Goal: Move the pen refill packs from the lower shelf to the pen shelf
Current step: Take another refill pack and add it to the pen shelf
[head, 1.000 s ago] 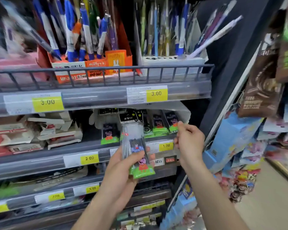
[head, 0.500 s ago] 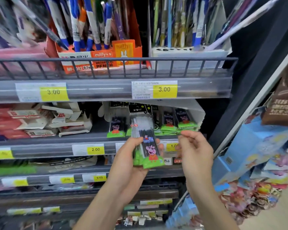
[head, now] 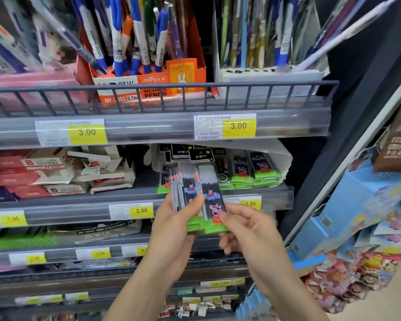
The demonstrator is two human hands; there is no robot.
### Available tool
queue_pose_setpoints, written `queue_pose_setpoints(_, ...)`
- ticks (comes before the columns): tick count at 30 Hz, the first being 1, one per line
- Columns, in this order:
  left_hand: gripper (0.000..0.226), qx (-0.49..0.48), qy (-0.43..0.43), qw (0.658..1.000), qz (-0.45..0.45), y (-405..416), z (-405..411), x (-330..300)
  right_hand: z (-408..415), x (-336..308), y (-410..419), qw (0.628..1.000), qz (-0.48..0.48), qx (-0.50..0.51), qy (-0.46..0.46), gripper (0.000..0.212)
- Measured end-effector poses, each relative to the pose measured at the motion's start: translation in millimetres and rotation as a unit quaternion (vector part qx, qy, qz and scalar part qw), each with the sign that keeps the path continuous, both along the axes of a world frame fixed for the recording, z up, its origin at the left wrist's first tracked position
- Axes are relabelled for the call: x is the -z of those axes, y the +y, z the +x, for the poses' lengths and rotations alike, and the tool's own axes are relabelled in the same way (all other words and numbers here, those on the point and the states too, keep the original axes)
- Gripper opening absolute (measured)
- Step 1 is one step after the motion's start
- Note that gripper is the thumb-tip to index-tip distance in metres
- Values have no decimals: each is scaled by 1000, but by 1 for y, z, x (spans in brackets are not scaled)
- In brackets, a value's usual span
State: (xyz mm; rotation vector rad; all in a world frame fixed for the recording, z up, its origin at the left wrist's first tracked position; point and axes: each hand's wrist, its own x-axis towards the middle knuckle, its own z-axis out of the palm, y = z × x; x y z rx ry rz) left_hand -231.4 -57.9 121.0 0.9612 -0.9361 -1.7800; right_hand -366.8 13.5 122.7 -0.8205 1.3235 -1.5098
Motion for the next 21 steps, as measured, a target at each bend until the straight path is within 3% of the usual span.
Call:
queue_pose_setpoints(5,57,3,10,1000,-11,-3,10,-1,-9,1,-21,994,4,108,5,13)
queue_pose_setpoints(12,54,2,25,1000,-3,-7,19,-5,-24,-7,-66,970,40,167,172,33)
queue_pose_setpoints(14,53,3,28,1000,0,-8,21,-6,-24,-6,-60,926,68,182,323,47)
queue_pose_setpoints(16,52,-1,34,999,5,-9,24,-6,-25,-3,-46,846,76,217,481,53)
queue_pose_setpoints(18,49,-4,37,999,11,-10,26,-7,-27,-2,-34,792,3,221,569,44)
queue_pose_setpoints(21,42,-3,38,999,24,-11,25,-5,-30,3,-35,732,-119,134,657,31)
